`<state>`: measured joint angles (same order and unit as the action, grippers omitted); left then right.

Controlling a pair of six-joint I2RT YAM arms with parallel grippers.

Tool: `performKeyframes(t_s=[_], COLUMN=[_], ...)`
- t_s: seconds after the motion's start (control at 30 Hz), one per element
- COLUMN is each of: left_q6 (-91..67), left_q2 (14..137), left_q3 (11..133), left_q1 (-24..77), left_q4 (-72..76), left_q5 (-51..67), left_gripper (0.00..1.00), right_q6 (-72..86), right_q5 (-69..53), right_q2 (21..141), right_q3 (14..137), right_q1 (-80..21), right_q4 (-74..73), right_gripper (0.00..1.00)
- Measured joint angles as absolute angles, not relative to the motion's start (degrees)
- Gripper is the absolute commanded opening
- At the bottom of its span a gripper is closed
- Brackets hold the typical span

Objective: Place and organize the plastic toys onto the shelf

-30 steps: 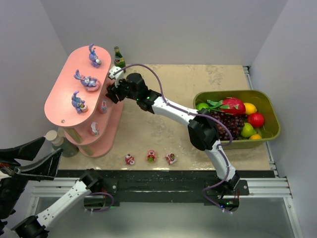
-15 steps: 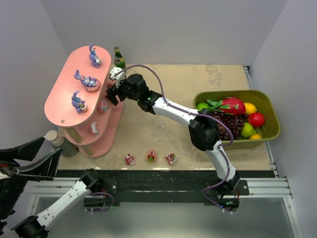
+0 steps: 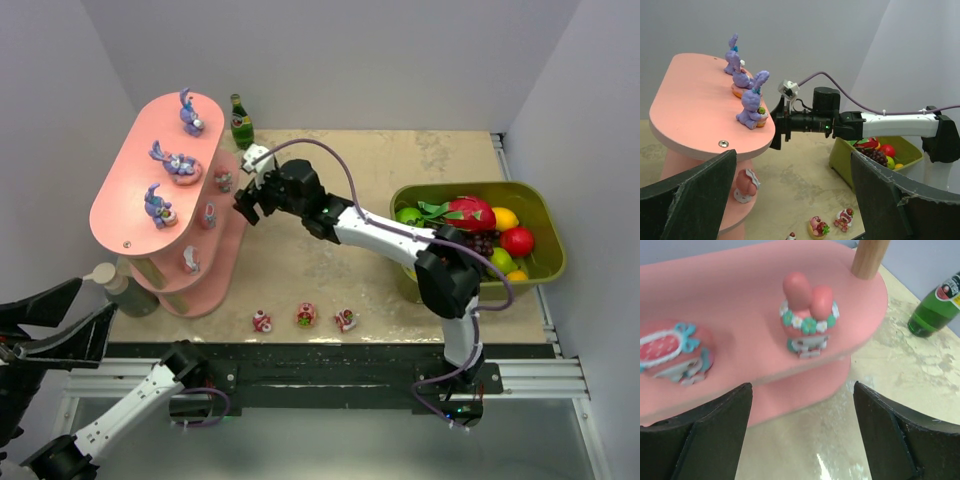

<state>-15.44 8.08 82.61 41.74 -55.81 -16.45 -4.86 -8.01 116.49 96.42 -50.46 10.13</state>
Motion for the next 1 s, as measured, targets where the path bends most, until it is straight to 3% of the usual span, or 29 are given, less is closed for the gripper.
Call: performKeyframes(t_s=[0.27,0.4,0.63,1.0], left_q6=[-15.5,-15.5,-15.6,-17.1], left_q2=[8.1,8.1,8.0,4.7], left_q3=[83.1,81.7,75.0,71.2], left_q1=[41.7,41.7,41.7,41.7], left_q4=[-55.9,-55.8,-55.8,-54.5], left_q5=[-16.0,-16.0,-14.9,-13.6], left_gripper=[1.0,1.0,1.0,0.99], right_q6=[1.4,8.5,16.0,20.4], right_q5=[0.9,7.9,15.6,21.2], right_q2=[93.4,87.5,89.4,97.3], right_q3=[70.3,66.0,61.2,57.2], right_q1=[-53.1,-60.4,-73.9,-79.9], right_q4=[9.9,5.1,1.0,5.1], right_gripper=[0.83,0.82,0.83,0.84])
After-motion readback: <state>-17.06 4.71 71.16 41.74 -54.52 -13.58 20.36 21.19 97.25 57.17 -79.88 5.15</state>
